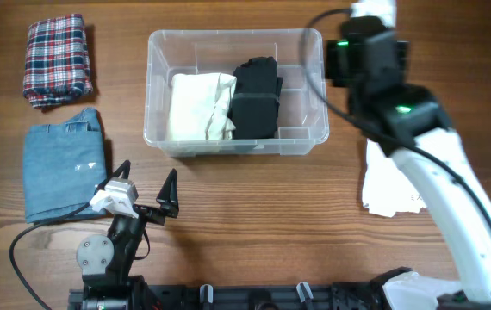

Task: Pack container
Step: 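Move the right gripper to the white printed packet and grasp it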

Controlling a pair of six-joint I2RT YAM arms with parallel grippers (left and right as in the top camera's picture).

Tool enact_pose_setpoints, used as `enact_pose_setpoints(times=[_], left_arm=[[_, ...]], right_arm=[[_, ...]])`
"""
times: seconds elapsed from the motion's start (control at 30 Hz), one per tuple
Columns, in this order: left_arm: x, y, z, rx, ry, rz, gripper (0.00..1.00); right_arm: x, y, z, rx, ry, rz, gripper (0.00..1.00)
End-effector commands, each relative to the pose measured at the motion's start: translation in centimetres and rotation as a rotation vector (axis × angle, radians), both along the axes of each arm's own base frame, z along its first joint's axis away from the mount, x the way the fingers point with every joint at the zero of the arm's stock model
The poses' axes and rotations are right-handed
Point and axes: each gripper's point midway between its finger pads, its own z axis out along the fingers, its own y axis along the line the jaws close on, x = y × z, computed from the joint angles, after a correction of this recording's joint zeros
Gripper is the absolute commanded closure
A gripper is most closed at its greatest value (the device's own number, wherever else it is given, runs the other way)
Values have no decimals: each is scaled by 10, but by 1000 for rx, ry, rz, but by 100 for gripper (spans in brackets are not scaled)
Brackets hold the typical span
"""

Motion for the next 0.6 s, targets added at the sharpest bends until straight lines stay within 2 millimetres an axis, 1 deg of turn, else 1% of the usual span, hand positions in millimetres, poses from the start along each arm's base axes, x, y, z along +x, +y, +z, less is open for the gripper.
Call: enact_pose_setpoints(times=[0.0, 0.07, 0.1, 0.13, 0.23, 0.27, 0.3, 0.37, 0.43, 0.5, 0.57], left_arm=[[0, 1, 0, 22, -10, 2, 0], [0, 1, 0, 22, -10, 2, 0], [0, 1, 0, 22, -10, 3, 0], [0, 1, 0, 22, -10, 2, 0], [0, 1, 0, 22, -10, 3, 0], [0, 1, 0, 22, -10, 2, 0], [0, 1, 0, 22, -10, 2, 0], [0, 1, 0, 22, -10, 2, 0], [0, 1, 0, 22, -10, 3, 0], [0, 1, 0, 22, -10, 2, 0], [0, 1, 0, 22, -10, 3, 0]], right_arm=[[-46, -91, -12, -44, 151, -244, 12], [-65, -115, -35, 56, 250, -333, 10], [-72, -123, -49, 122, 296, -366, 10], [-76, -128, -58, 155, 326, -382, 10], [-87, -139, -95, 278, 418, -406, 11], [-90, -141, -111, 323, 442, -411, 17], [-92, -144, -121, 349, 452, -423, 21], [-100, -152, -142, 431, 446, -527, 24], [-113, -162, -169, 552, 428, -703, 25], [-124, -167, -193, 602, 429, -787, 24], [-132, -166, -213, 617, 438, -810, 24]])
